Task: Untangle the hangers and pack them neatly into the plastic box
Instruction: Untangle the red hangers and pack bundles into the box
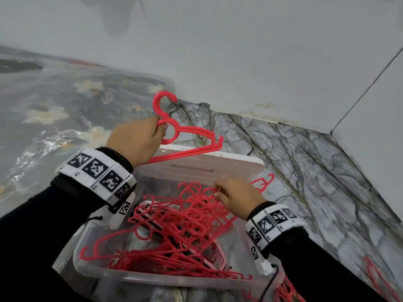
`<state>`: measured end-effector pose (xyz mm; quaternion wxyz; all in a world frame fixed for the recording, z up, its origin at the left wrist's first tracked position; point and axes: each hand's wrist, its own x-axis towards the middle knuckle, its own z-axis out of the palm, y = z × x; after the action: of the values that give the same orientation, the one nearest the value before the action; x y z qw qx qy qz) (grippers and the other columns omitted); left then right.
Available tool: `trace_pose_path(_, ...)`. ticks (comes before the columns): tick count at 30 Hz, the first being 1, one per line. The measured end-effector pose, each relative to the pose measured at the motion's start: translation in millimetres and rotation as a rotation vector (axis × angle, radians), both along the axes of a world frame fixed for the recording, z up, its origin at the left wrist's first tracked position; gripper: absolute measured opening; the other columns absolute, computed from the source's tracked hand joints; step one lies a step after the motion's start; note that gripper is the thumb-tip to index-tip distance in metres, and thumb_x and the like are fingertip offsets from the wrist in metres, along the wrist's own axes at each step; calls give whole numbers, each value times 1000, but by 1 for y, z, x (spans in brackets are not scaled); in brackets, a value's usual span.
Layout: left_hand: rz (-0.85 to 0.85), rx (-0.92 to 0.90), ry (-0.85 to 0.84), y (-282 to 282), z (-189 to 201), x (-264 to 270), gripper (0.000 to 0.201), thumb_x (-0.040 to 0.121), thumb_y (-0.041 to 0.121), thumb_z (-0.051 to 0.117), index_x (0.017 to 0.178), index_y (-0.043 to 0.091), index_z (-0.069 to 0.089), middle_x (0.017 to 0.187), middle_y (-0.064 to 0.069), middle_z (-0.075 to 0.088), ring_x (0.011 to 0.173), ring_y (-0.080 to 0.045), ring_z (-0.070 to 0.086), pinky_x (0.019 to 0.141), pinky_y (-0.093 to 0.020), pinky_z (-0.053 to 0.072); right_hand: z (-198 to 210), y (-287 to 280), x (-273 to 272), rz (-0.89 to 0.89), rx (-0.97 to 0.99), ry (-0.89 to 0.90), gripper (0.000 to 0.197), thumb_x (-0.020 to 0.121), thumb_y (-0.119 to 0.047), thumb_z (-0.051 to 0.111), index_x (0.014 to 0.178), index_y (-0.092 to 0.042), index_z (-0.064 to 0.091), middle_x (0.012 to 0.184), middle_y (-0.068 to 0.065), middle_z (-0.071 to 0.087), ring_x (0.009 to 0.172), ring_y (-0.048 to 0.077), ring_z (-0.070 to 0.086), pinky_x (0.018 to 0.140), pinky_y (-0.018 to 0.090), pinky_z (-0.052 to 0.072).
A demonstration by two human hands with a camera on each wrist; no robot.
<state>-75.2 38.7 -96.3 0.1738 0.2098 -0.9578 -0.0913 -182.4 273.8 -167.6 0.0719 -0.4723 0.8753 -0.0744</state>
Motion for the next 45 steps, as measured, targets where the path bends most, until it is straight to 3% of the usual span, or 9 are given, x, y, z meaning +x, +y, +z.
trace_pose_path(6,-38,48,46,5,-3,-5,33,100,39,32,98,13,52,98,-21,65,91,-42,59,72,-41,43,-18,-9,28,229,231,242,17,91,-20,43,103,-19,56,101,8,68,99,30,61,83,39,39)
trace_pose_path(9,-57,69,57,6,-6,-5,31,99,40,32,99,16,51,96,-20,65,90,-41,59,70,-40,42,-7,-11,27,170,87,163,16,94,-25,43,105,-17,50,105,7,65,98,32,60,74,39,43)
trace_pose_path(16,-81,171,99,5,-6,-7,28,99,39,34,96,17,51,90,-14,64,85,-37,58,67,-38,40,38,-5,23,63,-135,64,14,96,-31,43,100,-19,49,98,1,65,92,26,59,75,40,47)
trace_pose_path(24,-95,263,189,10,-6,-8,17,99,37,38,86,25,42,73,-1,51,69,-26,46,61,-34,28,71,5,17,-128,-707,-140,3,92,-26,51,92,-27,53,78,-9,69,72,16,64,69,47,52)
trace_pose_path(28,-110,269,208,11,-7,-11,17,99,38,38,89,25,43,77,-2,53,72,-26,46,63,-34,29,50,5,9,-232,-626,-207,2,93,-17,52,92,-19,53,79,4,69,69,22,63,70,45,52)
trace_pose_path(33,-97,332,295,14,-8,-15,23,99,31,43,108,12,52,71,2,48,72,-25,47,64,-33,28,30,2,8,-357,-550,-497,7,95,-6,47,92,-11,51,79,13,67,60,15,58,63,37,52)
trace_pose_path(38,-83,412,402,13,-6,-15,20,95,30,53,104,13,54,62,7,46,58,-14,44,62,-31,31,35,-8,19,-404,-705,-973,13,97,-4,45,104,-7,55,78,13,58,61,18,56,48,23,53)
trace_pose_path(42,-94,392,409,11,-6,-15,14,95,29,54,99,16,54,63,11,46,58,-7,44,60,-28,28,44,-9,24,-383,-800,-1171,16,95,2,47,96,-7,60,84,15,55,61,17,57,57,27,57)
trace_pose_path(45,-125,342,377,10,-6,-14,8,96,28,51,94,21,48,63,13,45,57,-2,43,51,-23,25,43,-9,25,-320,-750,-1096,18,94,6,46,99,-7,57,86,21,55,63,22,57,67,37,55)
